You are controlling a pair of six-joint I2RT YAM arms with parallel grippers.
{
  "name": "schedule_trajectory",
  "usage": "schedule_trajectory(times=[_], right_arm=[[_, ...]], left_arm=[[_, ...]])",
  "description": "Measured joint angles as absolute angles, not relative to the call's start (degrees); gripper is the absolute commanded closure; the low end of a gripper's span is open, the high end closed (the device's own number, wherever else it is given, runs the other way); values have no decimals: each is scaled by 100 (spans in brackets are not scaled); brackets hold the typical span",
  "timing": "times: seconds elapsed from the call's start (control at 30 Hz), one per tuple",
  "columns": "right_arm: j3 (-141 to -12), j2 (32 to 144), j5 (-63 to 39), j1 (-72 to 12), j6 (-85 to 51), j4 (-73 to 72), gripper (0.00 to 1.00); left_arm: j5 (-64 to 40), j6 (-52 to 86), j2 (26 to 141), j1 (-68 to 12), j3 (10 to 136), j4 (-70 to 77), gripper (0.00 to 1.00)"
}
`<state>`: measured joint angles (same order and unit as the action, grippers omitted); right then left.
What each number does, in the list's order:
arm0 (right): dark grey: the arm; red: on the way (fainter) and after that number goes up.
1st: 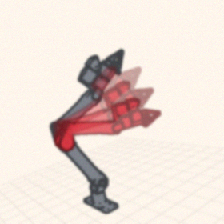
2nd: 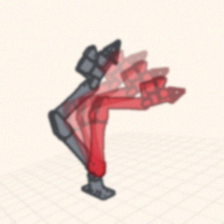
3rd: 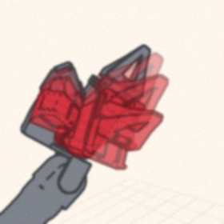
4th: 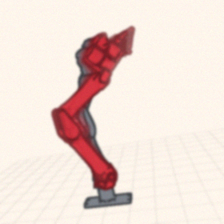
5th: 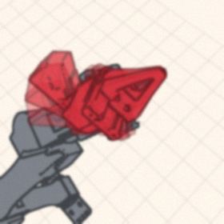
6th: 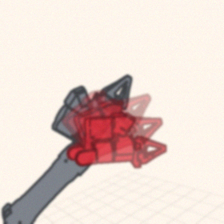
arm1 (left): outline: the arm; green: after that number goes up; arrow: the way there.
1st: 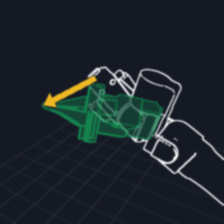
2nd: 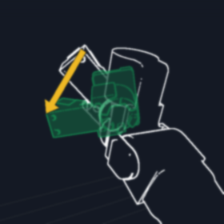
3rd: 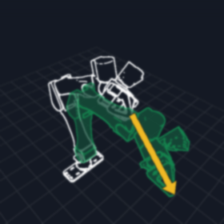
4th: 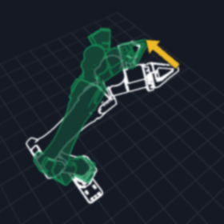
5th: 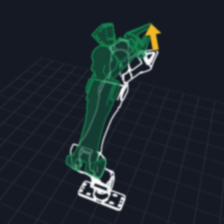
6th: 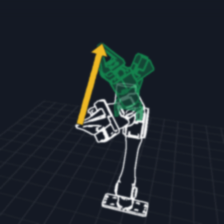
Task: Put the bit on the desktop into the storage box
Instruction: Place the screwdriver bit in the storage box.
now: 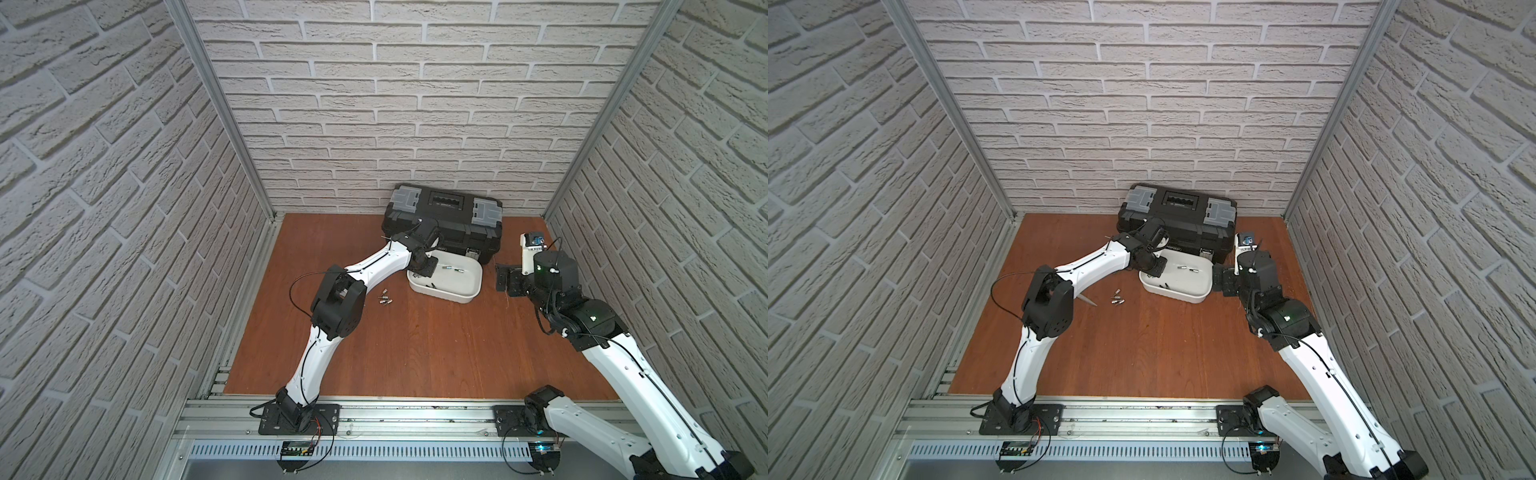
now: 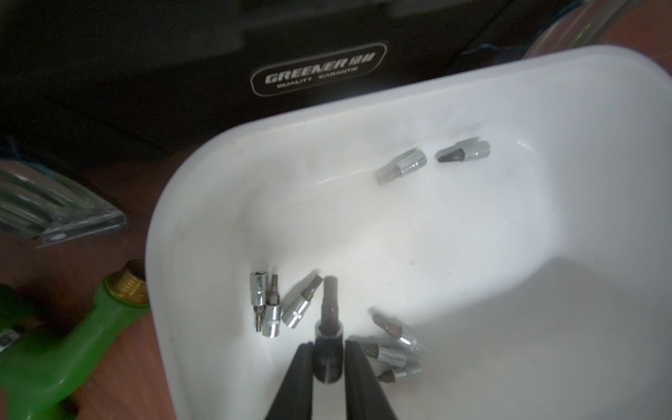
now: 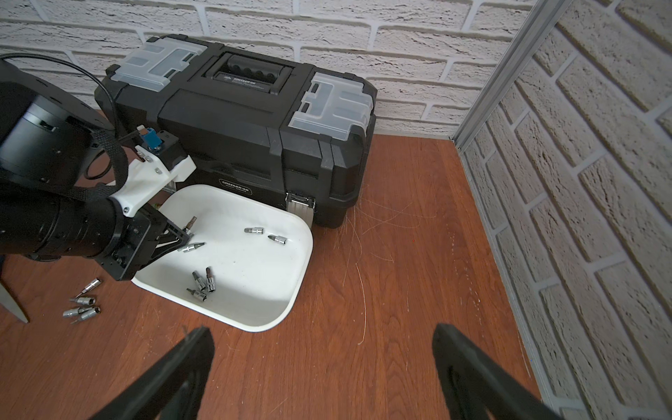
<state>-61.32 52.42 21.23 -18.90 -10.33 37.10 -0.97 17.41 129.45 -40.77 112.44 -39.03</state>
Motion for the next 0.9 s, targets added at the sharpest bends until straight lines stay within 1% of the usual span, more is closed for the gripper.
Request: schedule_trajectory(times=[0.13, 0.2, 0.43, 0.53, 0.67, 0.9], right_arm=[[-6128, 5242, 2123, -1890, -1031, 3710, 2], [-6128, 5245, 2123, -1890, -1031, 3710, 2], [-6125, 5245, 2123, -1890, -1031, 3710, 2], [-6125, 5245, 2123, -1890, -1031, 3710, 2], [-6125, 5245, 2126, -1890, -1031, 3710, 2], [-6125, 5251, 2134, -1890, -1028, 3708, 2]], left_arm=[[-148, 1708, 12945, -4077, 11244, -3903, 60], [-169, 1704, 12945, -4077, 11244, -3903, 57], [-202, 1656, 12927, -4077, 11242, -3900, 51], [-200, 1651, 12822, -4080, 11161, -3885, 46], [-191, 1610, 12455, -4091, 10864, -3879, 41], [3, 1546, 11382, -4095, 9946, -3806, 39]])
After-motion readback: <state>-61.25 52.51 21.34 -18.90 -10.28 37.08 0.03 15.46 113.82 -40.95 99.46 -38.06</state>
